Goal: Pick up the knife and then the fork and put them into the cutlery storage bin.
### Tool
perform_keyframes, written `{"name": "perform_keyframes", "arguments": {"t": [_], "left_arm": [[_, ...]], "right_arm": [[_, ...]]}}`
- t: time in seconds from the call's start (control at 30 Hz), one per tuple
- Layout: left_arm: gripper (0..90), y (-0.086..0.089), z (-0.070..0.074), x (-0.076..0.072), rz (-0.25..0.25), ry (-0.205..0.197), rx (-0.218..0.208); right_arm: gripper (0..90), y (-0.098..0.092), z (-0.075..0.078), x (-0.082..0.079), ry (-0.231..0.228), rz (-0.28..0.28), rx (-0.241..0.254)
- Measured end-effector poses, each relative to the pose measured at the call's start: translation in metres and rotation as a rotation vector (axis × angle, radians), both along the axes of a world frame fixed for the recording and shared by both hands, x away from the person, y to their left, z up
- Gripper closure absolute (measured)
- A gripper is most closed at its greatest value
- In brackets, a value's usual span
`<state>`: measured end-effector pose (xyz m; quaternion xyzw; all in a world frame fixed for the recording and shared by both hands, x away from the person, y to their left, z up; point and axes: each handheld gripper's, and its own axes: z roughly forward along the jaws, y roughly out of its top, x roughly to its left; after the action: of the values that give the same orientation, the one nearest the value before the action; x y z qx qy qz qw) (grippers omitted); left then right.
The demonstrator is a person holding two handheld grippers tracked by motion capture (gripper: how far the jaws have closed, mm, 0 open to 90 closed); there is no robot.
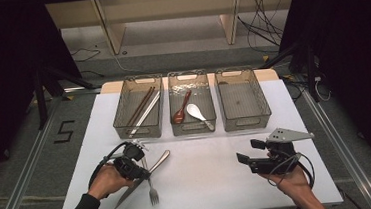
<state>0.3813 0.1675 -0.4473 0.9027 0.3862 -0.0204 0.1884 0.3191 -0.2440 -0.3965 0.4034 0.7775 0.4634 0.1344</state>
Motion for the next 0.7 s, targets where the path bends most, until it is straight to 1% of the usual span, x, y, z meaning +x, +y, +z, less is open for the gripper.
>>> {"name": "perform_keyframes", "arguments": {"t": [0.03, 0.1, 0.13, 0.17, 0.23, 0.27, 0.3, 0.4, 0.43, 0.5, 0.57, 0.7], "left_arm": [[79.5, -0.001, 0.001, -0.001, 0.004, -0.002, -0.011], [79.4, -0.003, 0.005, -0.002, -0.008, -0.001, -0.016], [79.4, -0.005, 0.007, -0.003, -0.018, -0.004, -0.017], [79.4, -0.007, 0.009, -0.005, -0.027, -0.001, -0.025], [79.4, -0.012, 0.013, -0.008, -0.045, -0.010, -0.042], [79.4, -0.016, 0.016, -0.009, -0.064, -0.005, -0.037], [79.5, -0.020, 0.018, -0.010, -0.074, -0.010, -0.040], [79.4, -0.031, 0.023, -0.015, -0.121, -0.006, -0.051], [79.4, -0.036, 0.024, -0.017, -0.129, -0.003, -0.061], [79.4, -0.043, 0.027, -0.019, -0.167, 0.006, -0.061], [79.4, -0.050, 0.029, -0.021, -0.196, 0.004, -0.053], [79.4, -0.063, 0.031, -0.026, -0.239, 0.013, -0.057]], "right_arm": [[29.2, 0.000, 0.000, 0.000, 0.001, -0.001, 0.000], [29.1, 0.001, 0.000, 0.000, 0.003, 0.005, 0.002], [29.1, 0.003, 0.000, 0.000, 0.000, 0.016, -0.001], [29.1, 0.005, 0.000, 0.000, 0.000, 0.025, -0.004], [29.0, 0.010, 0.001, -0.001, -0.010, 0.049, -0.009], [28.9, 0.013, 0.001, -0.001, -0.017, 0.060, -0.013], [28.8, 0.016, 0.002, -0.001, -0.022, 0.073, -0.018], [28.7, 0.027, 0.005, -0.003, -0.055, 0.127, -0.034], [28.7, 0.032, 0.005, -0.004, -0.065, 0.145, -0.043], [28.6, 0.041, 0.005, -0.006, -0.083, 0.189, -0.060], [28.5, 0.050, 0.004, -0.008, -0.094, 0.230, -0.081], [28.5, 0.066, 0.000, -0.011, -0.110, 0.305, -0.130]]}}
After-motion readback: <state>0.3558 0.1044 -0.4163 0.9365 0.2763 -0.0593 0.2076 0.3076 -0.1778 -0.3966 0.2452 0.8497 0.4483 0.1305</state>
